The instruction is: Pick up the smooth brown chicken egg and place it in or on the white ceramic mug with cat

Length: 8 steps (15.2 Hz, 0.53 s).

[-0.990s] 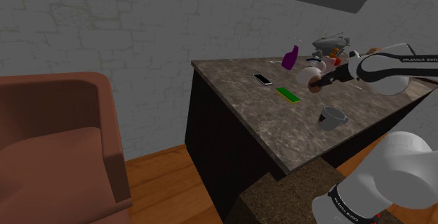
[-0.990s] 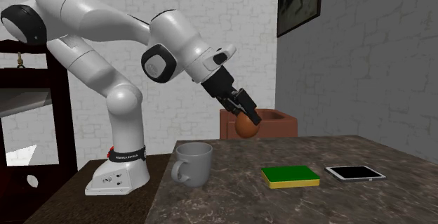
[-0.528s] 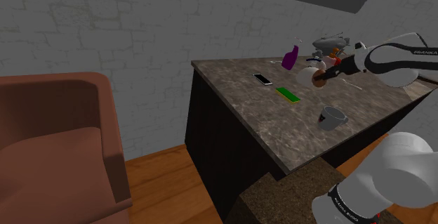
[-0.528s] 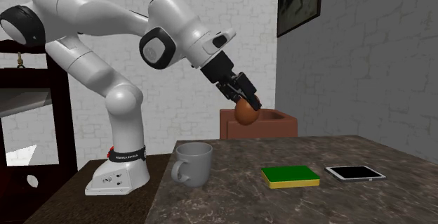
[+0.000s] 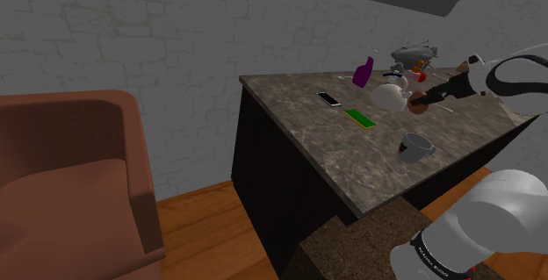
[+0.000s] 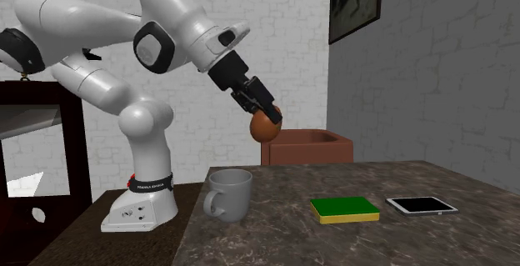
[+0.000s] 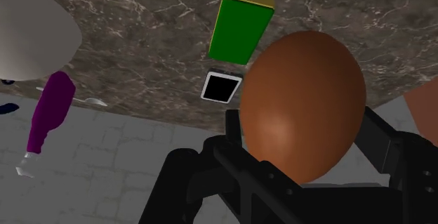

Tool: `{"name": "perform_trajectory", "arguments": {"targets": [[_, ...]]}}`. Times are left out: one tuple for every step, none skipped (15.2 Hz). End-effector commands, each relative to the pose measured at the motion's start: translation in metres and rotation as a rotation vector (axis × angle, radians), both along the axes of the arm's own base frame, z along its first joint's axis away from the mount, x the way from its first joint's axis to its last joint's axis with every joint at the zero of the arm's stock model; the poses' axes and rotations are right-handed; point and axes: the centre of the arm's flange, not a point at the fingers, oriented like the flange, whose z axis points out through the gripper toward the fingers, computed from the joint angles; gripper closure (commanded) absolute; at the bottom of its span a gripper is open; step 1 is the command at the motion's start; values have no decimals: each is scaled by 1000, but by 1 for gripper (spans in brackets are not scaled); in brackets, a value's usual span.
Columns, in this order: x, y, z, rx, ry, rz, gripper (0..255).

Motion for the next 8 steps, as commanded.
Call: {"name": "perform_trajectory", "arguments": {"targets": [[-29,0,4,-1,1,0,255],[-42,0,5,-1,1,0,255],[-55,0,6,-1,1,0,255],[-68,0,7,-1,1,0,255],[-81,0,8,-1,1,0,255],[-94,0,9,-1,1,0,255],[-94,0,4,-1,1,0,255],[-94,0,-1,-1,1,0,255]]}}
